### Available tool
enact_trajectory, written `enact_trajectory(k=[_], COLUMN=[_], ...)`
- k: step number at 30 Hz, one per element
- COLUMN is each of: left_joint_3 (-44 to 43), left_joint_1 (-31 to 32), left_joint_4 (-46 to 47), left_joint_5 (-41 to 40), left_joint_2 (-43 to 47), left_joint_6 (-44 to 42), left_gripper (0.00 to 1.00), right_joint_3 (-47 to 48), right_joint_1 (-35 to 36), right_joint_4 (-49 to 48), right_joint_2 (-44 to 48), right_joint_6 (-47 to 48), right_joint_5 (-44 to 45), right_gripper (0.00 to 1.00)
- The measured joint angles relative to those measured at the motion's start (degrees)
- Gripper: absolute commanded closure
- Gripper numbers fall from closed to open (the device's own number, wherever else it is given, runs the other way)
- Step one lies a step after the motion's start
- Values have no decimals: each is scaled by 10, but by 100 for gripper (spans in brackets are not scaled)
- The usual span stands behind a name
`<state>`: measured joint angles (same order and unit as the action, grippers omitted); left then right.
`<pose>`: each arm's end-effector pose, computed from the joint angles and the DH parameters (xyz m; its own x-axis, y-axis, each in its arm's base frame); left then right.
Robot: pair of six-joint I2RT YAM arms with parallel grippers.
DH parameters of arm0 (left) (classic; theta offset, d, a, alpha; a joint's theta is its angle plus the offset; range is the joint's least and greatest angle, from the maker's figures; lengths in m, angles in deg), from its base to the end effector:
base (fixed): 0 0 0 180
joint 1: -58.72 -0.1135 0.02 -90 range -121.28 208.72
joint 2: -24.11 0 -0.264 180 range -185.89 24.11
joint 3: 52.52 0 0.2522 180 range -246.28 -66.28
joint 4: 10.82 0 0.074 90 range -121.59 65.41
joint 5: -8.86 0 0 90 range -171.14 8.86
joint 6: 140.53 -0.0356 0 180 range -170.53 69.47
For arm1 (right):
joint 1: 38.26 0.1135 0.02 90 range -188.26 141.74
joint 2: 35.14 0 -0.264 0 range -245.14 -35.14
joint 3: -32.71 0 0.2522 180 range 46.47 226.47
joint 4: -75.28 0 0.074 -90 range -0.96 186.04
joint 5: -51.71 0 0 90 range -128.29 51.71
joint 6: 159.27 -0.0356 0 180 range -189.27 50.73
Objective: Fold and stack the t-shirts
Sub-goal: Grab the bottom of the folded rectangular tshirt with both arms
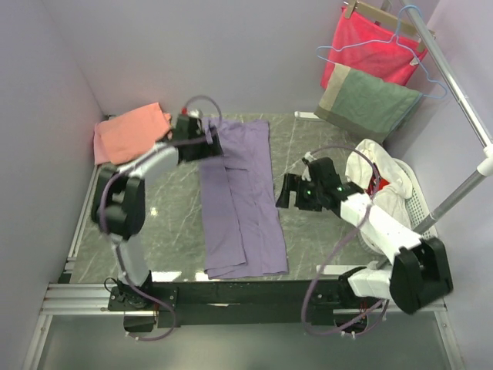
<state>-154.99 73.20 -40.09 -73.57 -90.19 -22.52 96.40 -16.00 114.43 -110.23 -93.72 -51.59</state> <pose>0.4421 -0.1190 0.2306 -0.7235 -0.2940 -0.6246 0.0048 0.9026 -0.4303 0.2452 0.1092 0.2349 -0.8591 0.0836 -0.5049 -0.1630 0.8905 0.4247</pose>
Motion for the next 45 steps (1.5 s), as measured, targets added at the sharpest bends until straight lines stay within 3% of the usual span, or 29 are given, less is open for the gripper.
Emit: enact_trajectory(k=[5,8,11,15,25,33,38,43,45], left_joint_3=[273,392,479,539,624,662,671,686,692], left_joint_1=[147,177,204,254,368,462,470,473,473], left_joint_4=[-19,-32,-68,-127,-196,-174,-146,-124,-123], left_joint_5=[-76,-95,-128,-142,-138,-119,-112,-109,-109], left_joint_2=[265,411,519,596,648,645,641,642,645], left_joint_6=[50,103,167,238,386,472,496,514,519], left_gripper=[1,1,1,1,0,1,13,37,39], right_joint_3=[-99,-153,-198,-232,-272,-289,-291,-294,-295], right_joint_1=[15,42,81,133,177,181,185,188,191], right_joint_4=[28,40,58,70,77,43,16,-19,-32], right_joint_2=[124,167,204,238,268,249,229,207,197], right_joint_6=[-35,-67,-104,-150,-222,-242,-249,-255,-257], right_joint_5=[1,-2,-6,-5,-8,-14,-20,-33,-37], right_gripper=[4,5,5,5,5,13,20,26,26])
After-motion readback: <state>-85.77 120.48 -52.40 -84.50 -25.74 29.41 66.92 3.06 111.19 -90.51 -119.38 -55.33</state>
